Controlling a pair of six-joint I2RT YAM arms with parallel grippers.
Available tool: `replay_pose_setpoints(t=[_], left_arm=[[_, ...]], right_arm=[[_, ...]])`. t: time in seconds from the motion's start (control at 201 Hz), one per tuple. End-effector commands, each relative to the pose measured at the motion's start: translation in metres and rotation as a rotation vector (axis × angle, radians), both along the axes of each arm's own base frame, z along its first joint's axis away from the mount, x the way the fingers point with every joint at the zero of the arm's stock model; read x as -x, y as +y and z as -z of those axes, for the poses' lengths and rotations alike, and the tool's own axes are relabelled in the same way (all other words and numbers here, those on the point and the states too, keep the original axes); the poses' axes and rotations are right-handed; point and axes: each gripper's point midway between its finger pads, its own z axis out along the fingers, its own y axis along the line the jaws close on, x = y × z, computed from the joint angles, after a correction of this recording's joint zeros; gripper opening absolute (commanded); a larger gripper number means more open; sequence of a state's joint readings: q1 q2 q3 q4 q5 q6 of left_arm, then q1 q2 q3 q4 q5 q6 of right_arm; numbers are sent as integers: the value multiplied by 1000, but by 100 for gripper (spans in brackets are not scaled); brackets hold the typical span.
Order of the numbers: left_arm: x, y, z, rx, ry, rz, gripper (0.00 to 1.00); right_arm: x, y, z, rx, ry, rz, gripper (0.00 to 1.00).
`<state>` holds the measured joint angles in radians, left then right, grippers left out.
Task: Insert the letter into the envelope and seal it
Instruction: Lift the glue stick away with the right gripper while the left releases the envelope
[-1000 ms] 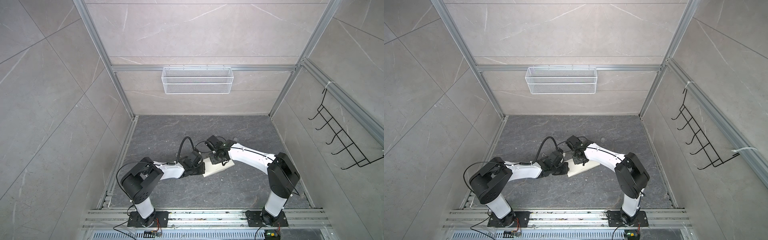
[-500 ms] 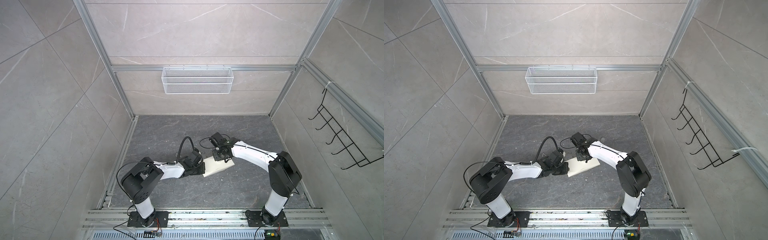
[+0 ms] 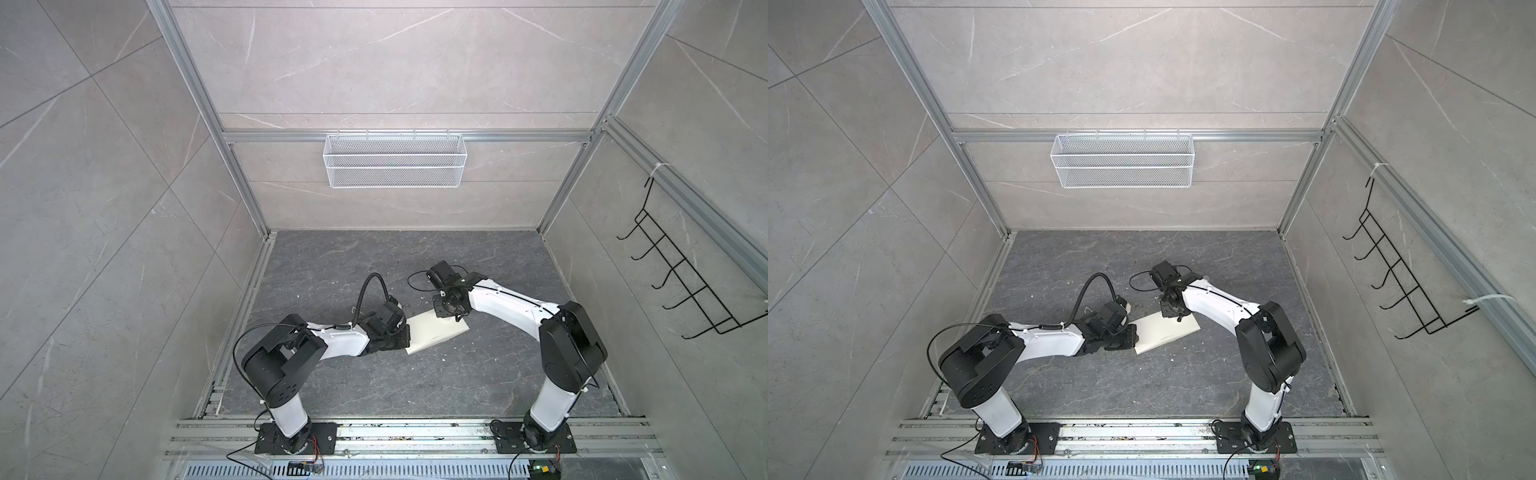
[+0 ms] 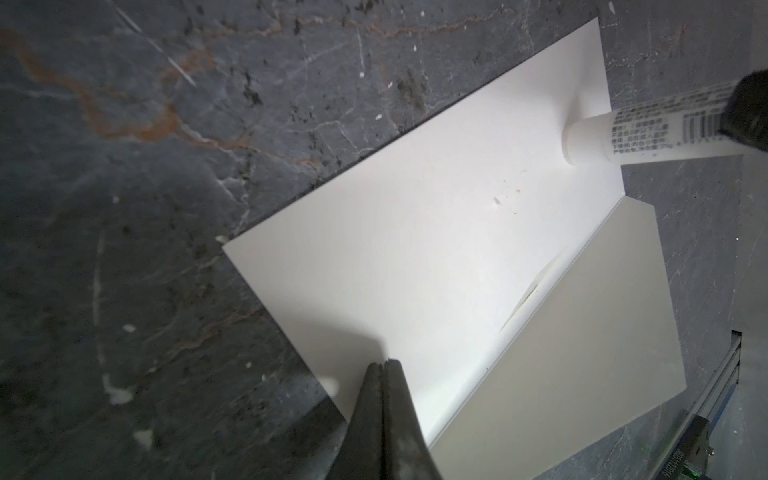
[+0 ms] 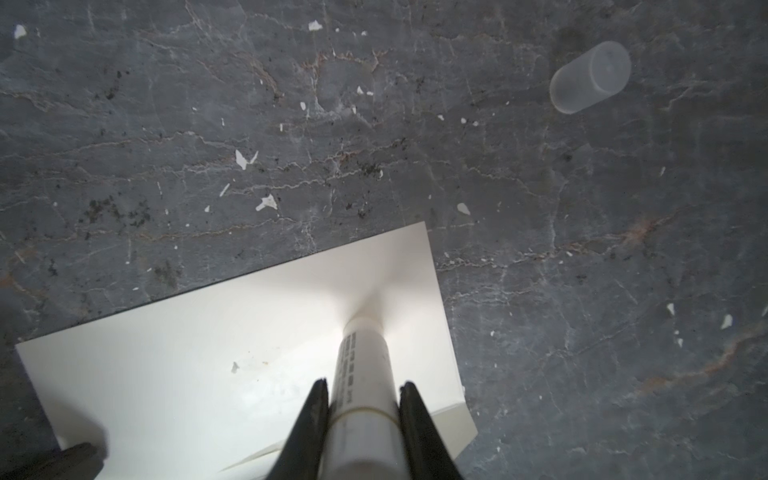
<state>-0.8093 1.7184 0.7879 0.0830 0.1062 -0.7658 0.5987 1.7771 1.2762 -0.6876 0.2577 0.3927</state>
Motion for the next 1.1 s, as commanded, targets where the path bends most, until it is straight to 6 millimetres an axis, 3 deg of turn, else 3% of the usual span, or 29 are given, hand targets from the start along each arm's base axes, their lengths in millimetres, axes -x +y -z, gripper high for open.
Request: replay_pose_setpoints(t=[0.0,0.269,0.388,0.463,0.553,0.613,0.712,0.842,0.911,0.991,1.091], left_arm=[[35,47,55,-235,142,1,0],[34,44,51,-222,136,9,0],[28,37,38,-199,104,18,0],[20,28,20,-160,65,25,0],[5,13,-23,-79,-31,36,0],[-5,5,-61,-23,-112,39,9],[-17,2,-130,88,-259,10,31],[-15,10,-213,283,-387,-62,68],[-9,13,-252,422,-409,-115,79],[-5,16,-288,594,-377,-196,86],[-2,17,-317,783,-278,-293,90]], right_arm=[[13,-12,-12,-6,14,15,0],[13,-10,-97,-161,-183,13,0],[17,-12,-120,-203,-237,12,0],[21,-8,-133,-254,-259,-5,0],[26,2,-152,-346,-297,-40,0],[31,7,-168,-411,-336,-63,0],[37,9,-194,-485,-406,-84,0],[42,5,-220,-537,-485,-90,0],[43,4,-231,-563,-514,-83,0],[43,4,-241,-589,-550,-79,0],[40,6,-249,-624,-594,-78,0]])
